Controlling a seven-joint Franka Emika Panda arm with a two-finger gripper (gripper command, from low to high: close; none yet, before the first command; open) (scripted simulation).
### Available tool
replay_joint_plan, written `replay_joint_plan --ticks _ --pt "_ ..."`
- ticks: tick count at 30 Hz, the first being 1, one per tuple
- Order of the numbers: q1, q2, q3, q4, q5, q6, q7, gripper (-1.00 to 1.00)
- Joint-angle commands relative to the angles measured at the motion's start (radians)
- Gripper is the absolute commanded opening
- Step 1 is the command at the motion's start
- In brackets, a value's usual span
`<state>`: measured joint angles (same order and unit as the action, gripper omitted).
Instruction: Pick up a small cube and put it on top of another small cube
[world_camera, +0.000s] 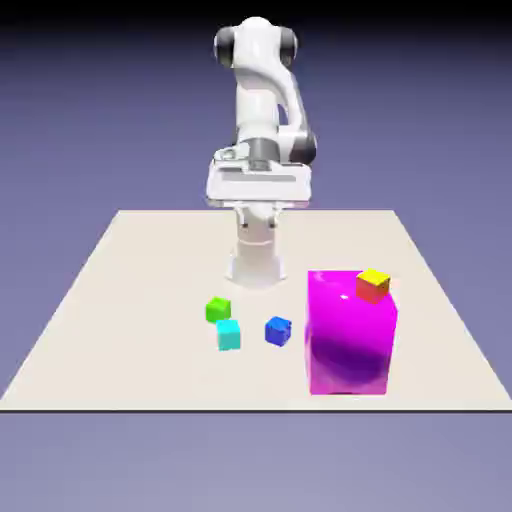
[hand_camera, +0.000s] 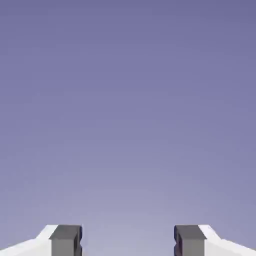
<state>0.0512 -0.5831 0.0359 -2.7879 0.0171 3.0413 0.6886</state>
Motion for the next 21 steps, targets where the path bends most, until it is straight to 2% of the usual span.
replay_joint_plan --ticks 1,3,21 --pt "0.033 -0.011 0.03 0.018 0.014 0.004 -0.044 0.0" --pt "0.084 -0.03 0.091 0.049 0.042 0.011 -0.107 0.0" --pt "-0.088 -0.06 0.744 0.029 0.261 0.103 0.439 0.0"
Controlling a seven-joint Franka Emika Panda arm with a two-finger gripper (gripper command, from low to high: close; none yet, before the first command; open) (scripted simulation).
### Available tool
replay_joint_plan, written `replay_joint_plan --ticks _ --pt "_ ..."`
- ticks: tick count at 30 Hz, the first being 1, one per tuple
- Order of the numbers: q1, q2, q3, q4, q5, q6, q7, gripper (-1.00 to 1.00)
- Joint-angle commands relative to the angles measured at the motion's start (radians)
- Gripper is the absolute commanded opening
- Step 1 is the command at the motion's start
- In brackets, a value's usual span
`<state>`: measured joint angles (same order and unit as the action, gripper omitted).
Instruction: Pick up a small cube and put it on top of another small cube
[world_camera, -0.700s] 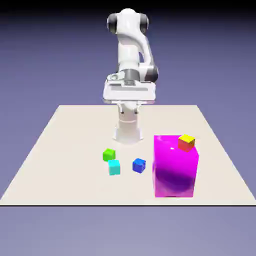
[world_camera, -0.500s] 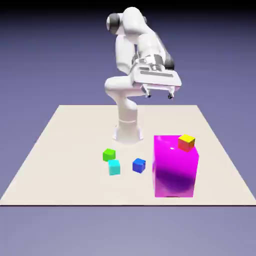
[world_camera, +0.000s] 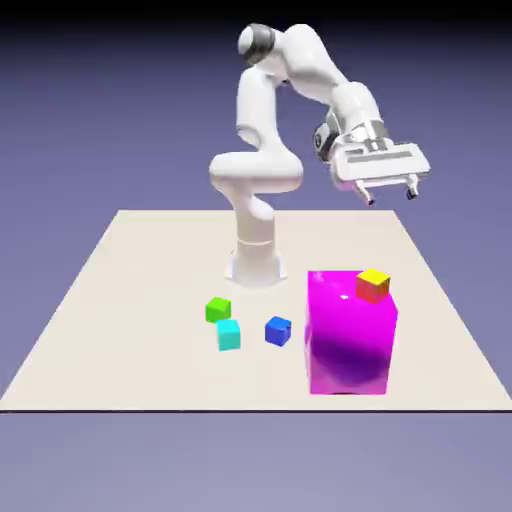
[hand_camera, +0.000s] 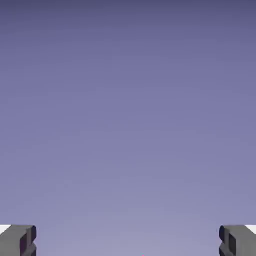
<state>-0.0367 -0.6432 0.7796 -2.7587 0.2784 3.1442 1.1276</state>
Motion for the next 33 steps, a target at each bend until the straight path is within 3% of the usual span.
replay_joint_plan --ticks 1,33 --pt "-0.01 -0.002 0.036 -0.001 0.012 0.005 0.03 0.0" --pt "-0.551 -0.236 1.196 -0.206 0.479 0.121 0.822 0.0"
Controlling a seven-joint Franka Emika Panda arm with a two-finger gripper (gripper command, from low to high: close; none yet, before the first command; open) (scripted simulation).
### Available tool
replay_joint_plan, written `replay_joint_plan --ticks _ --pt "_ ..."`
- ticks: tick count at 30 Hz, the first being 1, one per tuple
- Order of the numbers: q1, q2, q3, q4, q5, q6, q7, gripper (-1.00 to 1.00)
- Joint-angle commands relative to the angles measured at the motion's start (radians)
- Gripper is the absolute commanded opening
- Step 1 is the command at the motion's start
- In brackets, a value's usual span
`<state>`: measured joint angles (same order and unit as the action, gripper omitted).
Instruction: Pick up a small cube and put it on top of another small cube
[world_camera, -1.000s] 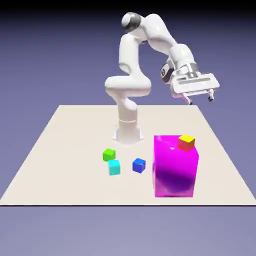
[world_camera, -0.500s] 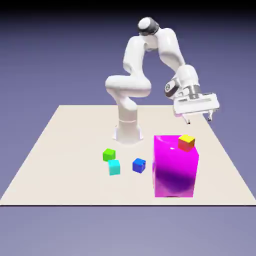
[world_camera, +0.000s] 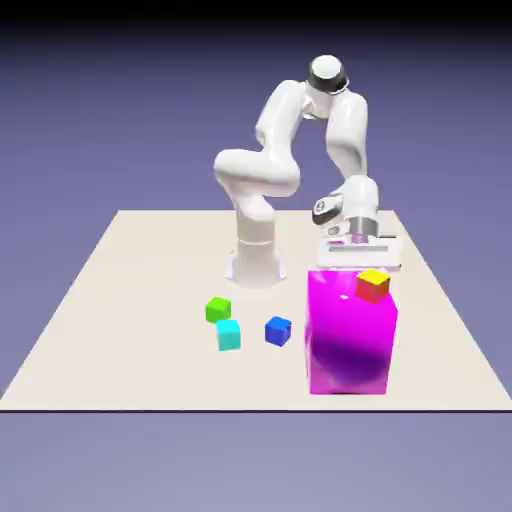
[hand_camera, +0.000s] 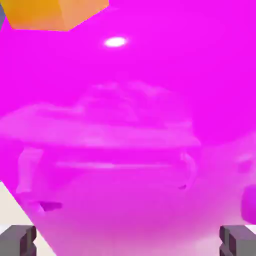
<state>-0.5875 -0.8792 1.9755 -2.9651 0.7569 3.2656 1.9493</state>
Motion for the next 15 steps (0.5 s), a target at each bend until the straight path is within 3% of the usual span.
replay_joint_plan --ticks 1,15 --pt "-0.017 -0.008 0.036 -0.007 0.015 0.004 0.025 0.0" --pt "-0.223 -0.158 0.515 -0.095 0.231 0.041 0.2 0.0"
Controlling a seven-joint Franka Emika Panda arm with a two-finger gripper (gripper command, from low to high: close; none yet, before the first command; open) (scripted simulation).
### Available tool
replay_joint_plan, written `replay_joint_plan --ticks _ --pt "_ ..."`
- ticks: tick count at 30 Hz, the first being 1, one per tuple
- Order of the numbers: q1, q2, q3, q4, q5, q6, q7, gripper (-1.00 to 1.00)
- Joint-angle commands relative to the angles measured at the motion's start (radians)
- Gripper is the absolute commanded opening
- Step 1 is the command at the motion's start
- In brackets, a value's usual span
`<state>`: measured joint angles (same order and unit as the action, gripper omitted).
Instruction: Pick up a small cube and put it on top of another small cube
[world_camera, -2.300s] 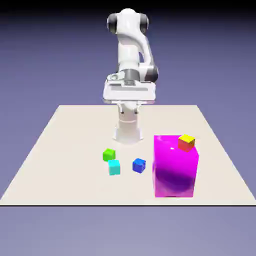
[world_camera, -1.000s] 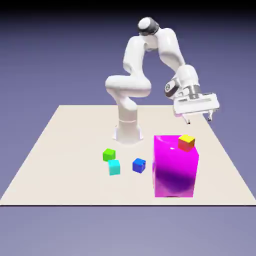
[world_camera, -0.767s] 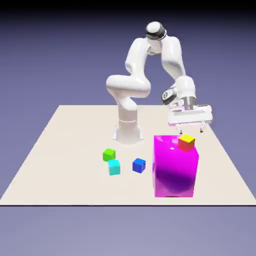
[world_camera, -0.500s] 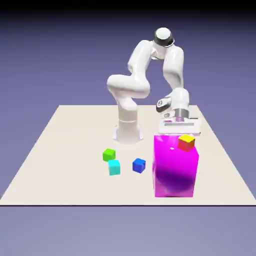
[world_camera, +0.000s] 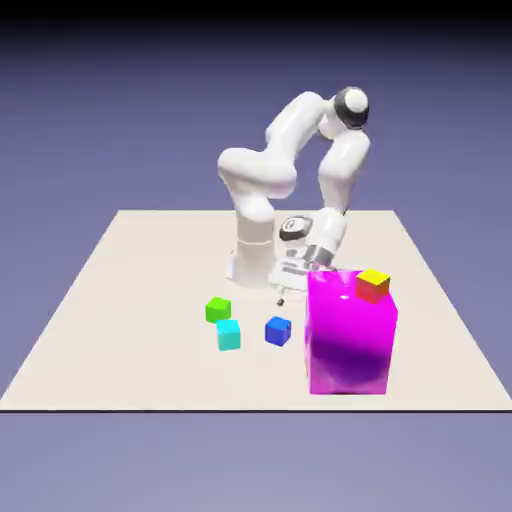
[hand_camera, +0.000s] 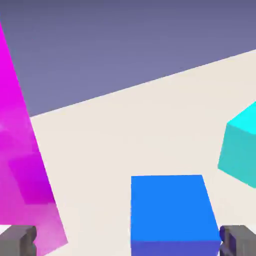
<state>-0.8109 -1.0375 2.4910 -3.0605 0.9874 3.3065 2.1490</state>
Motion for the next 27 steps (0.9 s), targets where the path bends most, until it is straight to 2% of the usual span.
replay_joint_plan --ticks 1,19,20,27 --pt "0.0 0.0 0.0 0.0 0.0 0.0 0.0 0.0" --pt "-0.231 -0.246 -0.093 0.055 -0.773 0.224 0.606 0.0" --pt "-0.231 -0.246 -0.093 0.055 -0.773 0.224 0.606 -1.0" --pt "-0.153 -0.163 -0.062 0.036 -0.512 0.148 0.402 -1.0"
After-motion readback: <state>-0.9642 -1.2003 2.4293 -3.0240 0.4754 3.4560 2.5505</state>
